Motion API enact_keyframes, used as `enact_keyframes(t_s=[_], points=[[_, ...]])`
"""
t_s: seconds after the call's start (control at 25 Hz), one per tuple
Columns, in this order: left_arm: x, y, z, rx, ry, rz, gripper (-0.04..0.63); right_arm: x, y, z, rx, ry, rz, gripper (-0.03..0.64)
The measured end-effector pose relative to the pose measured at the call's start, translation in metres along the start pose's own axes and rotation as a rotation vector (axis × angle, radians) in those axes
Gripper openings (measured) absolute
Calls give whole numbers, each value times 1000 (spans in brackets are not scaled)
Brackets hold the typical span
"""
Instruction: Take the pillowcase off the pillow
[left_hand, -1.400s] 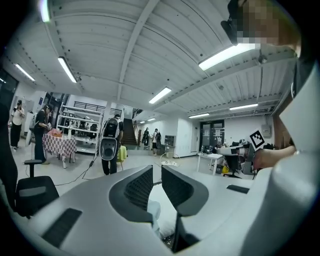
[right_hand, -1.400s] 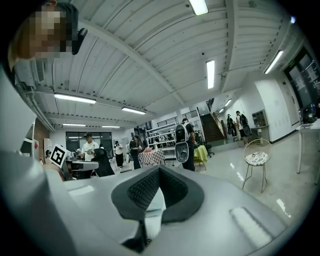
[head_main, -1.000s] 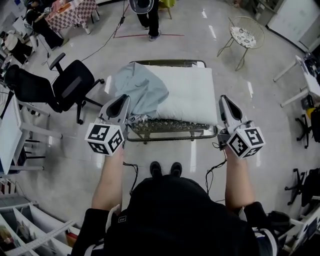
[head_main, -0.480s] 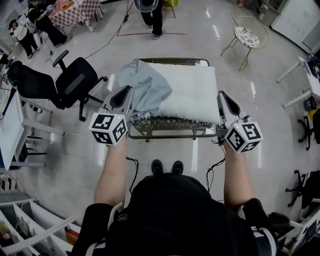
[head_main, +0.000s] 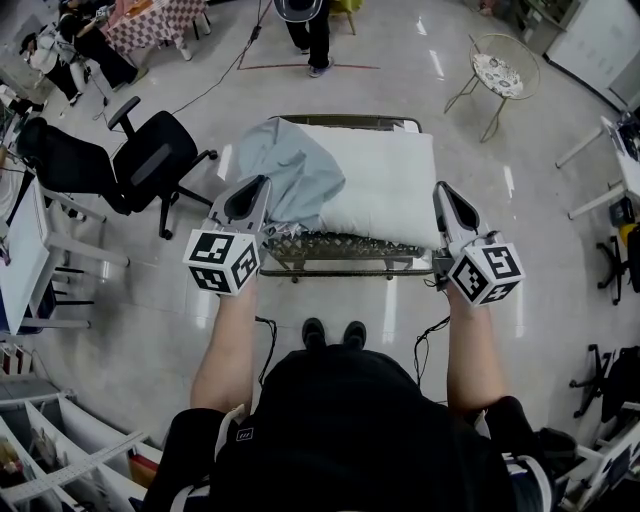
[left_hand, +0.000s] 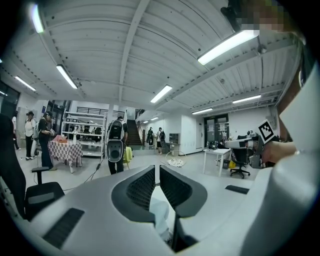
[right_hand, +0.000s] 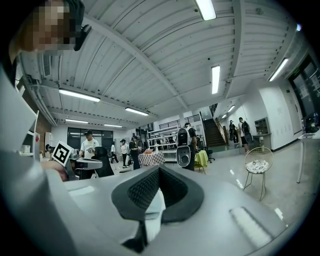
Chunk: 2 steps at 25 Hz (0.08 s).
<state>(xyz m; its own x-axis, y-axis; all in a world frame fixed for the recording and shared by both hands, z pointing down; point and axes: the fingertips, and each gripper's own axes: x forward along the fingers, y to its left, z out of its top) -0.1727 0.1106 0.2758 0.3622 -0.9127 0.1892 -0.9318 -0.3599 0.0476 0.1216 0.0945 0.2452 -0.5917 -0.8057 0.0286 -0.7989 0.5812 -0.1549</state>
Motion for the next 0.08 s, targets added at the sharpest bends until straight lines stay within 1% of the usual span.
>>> enact_keyframes(t_s=[0.08], points=[[0, 0, -2, -1, 4, 1, 34, 1, 0, -1, 1, 2, 4, 8]])
